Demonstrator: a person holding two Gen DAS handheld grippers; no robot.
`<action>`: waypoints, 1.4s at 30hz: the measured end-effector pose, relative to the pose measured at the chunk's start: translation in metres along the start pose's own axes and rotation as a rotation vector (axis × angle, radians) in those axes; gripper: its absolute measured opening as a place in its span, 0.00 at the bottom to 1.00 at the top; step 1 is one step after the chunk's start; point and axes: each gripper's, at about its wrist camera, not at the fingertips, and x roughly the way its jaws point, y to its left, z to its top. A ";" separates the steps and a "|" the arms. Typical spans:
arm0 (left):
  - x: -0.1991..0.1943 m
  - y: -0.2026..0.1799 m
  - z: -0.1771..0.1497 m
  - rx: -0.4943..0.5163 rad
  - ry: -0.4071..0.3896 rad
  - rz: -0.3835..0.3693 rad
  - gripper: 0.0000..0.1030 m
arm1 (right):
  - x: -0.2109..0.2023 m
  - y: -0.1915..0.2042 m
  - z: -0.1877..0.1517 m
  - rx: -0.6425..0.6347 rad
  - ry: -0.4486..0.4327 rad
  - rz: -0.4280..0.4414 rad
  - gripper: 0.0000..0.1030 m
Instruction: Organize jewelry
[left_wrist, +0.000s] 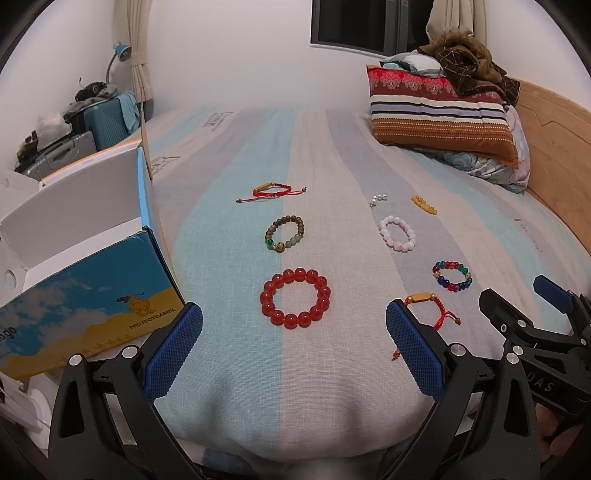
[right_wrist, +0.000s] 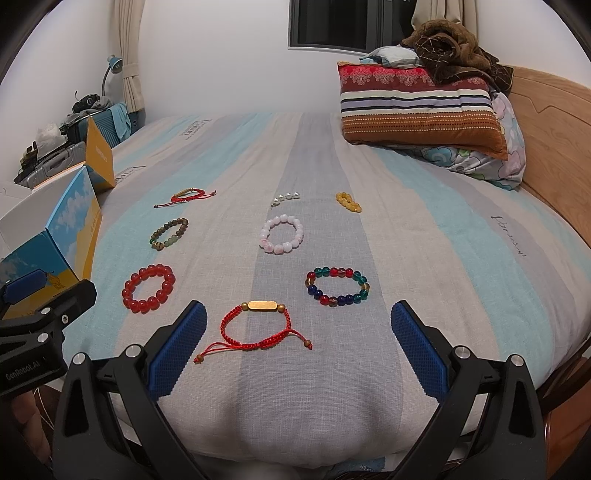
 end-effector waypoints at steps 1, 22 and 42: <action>0.000 0.000 0.000 0.000 0.000 -0.001 0.95 | 0.000 0.001 0.000 0.000 0.000 0.000 0.93; 0.000 0.001 -0.001 -0.001 -0.002 -0.006 0.95 | 0.000 0.000 -0.001 -0.004 0.001 -0.001 0.93; 0.004 0.002 0.012 -0.015 0.010 -0.005 0.95 | -0.002 -0.004 0.009 -0.007 -0.003 -0.017 0.93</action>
